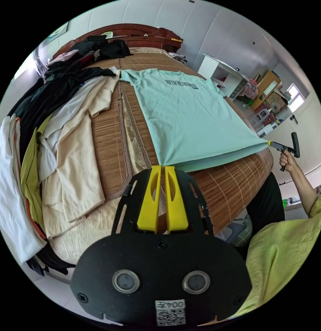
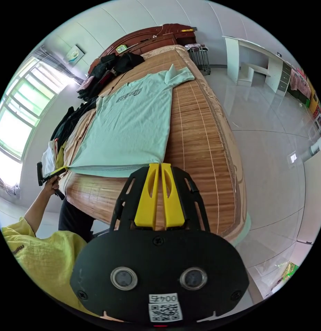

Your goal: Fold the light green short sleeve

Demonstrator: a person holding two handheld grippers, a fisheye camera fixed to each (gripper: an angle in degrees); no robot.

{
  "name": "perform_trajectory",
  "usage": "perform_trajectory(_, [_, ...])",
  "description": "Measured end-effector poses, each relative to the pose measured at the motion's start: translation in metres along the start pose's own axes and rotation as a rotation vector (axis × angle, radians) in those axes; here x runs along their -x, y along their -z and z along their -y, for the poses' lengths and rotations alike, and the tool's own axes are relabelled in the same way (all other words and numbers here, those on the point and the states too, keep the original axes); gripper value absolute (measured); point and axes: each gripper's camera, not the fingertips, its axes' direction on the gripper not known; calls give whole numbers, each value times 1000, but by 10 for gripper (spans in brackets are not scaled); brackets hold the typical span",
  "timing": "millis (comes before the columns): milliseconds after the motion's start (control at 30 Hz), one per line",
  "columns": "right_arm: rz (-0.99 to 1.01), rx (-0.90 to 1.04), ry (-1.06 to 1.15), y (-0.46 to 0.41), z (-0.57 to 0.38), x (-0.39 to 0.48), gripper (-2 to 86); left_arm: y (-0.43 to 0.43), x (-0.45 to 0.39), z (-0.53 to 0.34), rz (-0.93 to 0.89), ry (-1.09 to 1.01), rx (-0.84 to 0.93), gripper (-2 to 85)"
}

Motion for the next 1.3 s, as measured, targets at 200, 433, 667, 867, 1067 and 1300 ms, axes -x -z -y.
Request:
perform_trajectory(200, [-32, 8, 33, 13, -54, 24, -4, 6, -11, -46, 41, -79, 31, 16])
perform_trajectory(433, [-27, -8, 21, 27, -102, 36, -5, 11, -13, -82, 42, -99, 29, 15])
perform_trajectory(667, [-61, -8, 50, 34, -129, 52, -5, 11, -17, -111, 83, -135, 22, 16])
perform_trajectory(867, [-57, -14, 39, 34, -153, 58, -5, 6, -11, -132, 81, -132, 18, 16])
perform_trajectory(1067, [-48, -19, 25, 32, -173, 63, -5, -6, -2, -152, 74, -137, 7, 14])
perform_trajectory(1300, [-87, -42, 47, 36, -196, 80, -5, -1, -4, -177, 94, -186, -60, 12])
